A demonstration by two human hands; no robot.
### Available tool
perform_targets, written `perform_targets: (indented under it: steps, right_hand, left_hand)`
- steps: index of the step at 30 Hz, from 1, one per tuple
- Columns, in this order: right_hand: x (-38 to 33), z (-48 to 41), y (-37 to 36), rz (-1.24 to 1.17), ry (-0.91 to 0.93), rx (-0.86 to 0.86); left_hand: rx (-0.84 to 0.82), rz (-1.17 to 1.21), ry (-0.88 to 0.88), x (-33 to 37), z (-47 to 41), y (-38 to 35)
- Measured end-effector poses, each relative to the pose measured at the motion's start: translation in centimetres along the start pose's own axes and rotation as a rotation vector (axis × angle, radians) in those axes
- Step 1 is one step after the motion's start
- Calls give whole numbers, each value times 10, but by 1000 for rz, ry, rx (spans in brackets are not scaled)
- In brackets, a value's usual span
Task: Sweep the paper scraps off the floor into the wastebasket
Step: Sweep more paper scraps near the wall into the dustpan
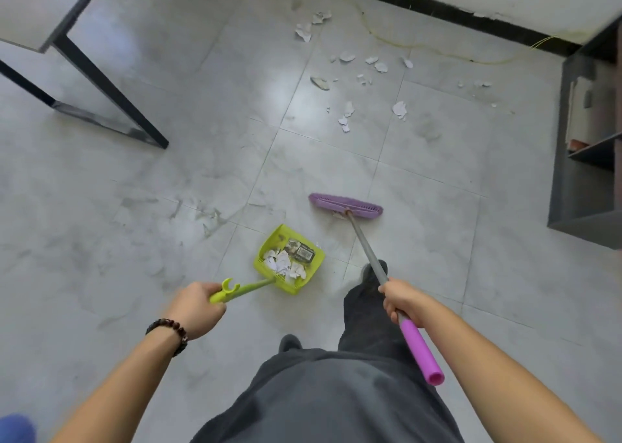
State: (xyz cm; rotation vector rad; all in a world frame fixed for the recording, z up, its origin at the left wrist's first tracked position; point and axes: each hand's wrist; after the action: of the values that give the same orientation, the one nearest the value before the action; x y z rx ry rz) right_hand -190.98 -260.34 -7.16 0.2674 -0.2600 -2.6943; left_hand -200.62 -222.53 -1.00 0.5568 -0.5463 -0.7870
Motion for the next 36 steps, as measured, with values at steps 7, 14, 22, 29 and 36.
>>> perform_targets:
  steps: [7, 14, 22, 29, 36]
  right_hand:
    - [44, 49, -43, -102, -62, -28]
    - [83, 99, -66, -251, -137, -218]
    - [71, 130, 16, -672, -273, -388]
    - [51, 104, -81, -369, -15, -212]
    - [7, 112, -90, -477, -26, -269]
  left_hand:
    - [-88, -115, -12, -3, 7, -32]
    - [-67, -114, -16, 9, 14, -61]
    - [-48, -153, -2, 11, 3, -57]
    - [-49, -113, -8, -3, 10, -48]
    - [-52, -47, -18, -2, -2, -25]
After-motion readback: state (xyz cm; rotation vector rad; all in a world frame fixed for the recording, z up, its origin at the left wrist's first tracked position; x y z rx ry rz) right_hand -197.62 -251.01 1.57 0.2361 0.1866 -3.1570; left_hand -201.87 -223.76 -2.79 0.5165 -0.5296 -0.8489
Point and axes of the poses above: each hand's wrist, its own z-axis away from the middle knuckle, its own y-axis out of the back of the hand, x = y × z, and after that the axes turned 4 degrees about -z, right-handed
